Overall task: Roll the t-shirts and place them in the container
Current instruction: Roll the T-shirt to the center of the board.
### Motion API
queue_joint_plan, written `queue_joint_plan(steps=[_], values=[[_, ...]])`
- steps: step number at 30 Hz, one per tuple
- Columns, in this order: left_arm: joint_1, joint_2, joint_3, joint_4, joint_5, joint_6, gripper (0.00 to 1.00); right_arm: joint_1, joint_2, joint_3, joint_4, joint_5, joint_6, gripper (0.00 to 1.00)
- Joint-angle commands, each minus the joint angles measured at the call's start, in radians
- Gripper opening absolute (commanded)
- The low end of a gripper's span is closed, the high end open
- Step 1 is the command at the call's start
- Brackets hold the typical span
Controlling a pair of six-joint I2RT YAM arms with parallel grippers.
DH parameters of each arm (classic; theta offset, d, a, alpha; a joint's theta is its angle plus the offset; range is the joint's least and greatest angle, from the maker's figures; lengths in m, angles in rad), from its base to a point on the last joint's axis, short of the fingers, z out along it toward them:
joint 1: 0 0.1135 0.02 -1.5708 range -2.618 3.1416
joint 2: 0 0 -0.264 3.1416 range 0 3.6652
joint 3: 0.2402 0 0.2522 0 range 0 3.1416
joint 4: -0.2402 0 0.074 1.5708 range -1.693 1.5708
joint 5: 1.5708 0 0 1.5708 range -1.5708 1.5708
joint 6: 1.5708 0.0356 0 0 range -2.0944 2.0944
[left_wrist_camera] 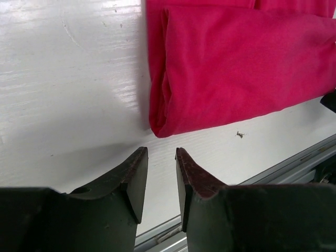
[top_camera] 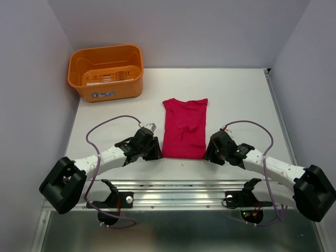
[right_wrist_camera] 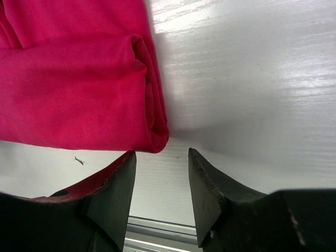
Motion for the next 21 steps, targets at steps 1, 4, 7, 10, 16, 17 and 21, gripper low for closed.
queue_joint_plan(steps=[1,4,7,10,16,17,21], values=[[-0.001,0.019,-0.018,0.116,0.012,-0.002,0.37,0.004,0.022,-0.014,0.079,-0.007,0.011,0.49],[-0.001,0.058,-0.016,0.136,0.031,0.0,0.31,0.004,0.039,-0.017,0.098,-0.004,0.014,0.47],[-0.001,0.07,-0.021,0.145,0.035,0.0,0.29,0.004,0.051,-0.021,0.113,0.005,0.017,0.44],[-0.001,0.064,-0.019,0.145,0.034,0.003,0.25,0.004,0.071,-0.021,0.133,0.005,0.017,0.41],[-0.001,0.067,-0.018,0.138,0.031,0.004,0.22,0.004,0.109,-0.014,0.159,-0.001,0.019,0.28],[-0.001,0.069,-0.019,0.138,0.031,0.004,0.19,0.004,0.113,-0.014,0.165,-0.001,0.019,0.24],[-0.001,0.076,-0.018,0.134,0.025,0.006,0.12,0.004,0.107,-0.013,0.161,0.001,0.022,0.18]])
